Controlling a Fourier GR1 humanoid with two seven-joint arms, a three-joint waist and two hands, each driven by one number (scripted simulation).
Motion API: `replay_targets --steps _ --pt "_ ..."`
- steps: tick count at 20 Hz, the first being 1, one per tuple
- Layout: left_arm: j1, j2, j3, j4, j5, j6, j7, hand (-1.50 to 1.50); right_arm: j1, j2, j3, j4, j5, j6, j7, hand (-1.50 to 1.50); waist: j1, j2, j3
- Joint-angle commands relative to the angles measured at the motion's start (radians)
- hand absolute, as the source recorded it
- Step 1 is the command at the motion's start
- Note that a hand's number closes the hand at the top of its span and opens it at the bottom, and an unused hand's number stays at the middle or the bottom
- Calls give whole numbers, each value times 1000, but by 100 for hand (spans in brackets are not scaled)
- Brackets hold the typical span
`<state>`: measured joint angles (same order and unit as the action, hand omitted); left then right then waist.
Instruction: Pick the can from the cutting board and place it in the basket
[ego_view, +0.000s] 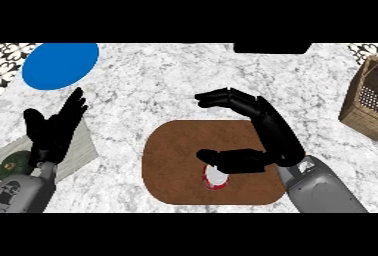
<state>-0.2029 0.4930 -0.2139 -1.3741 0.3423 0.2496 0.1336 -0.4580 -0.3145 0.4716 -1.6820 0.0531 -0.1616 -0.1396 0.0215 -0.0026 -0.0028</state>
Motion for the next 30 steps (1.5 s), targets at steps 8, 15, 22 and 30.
replay_targets --steps 8,15,22,30 --pt "-3 16 50 40 27 -52 5 0 -291 244 167 -20 369 -33 787 -150 -31 -12 -2" --pt "17 1 53 48 11 -25 -14 0 -499 53 118 1 465 291 1171 -150 -59 -25 -5" --pt "8 18 80 54 32 -64 -11 0 -618 28 -55 -40 120 616 1397 -150 -51 -12 0" --pt "16 32 116 63 37 -85 -31 0 -557 -105 -153 -168 -224 654 1482 -150 -59 -11 2"
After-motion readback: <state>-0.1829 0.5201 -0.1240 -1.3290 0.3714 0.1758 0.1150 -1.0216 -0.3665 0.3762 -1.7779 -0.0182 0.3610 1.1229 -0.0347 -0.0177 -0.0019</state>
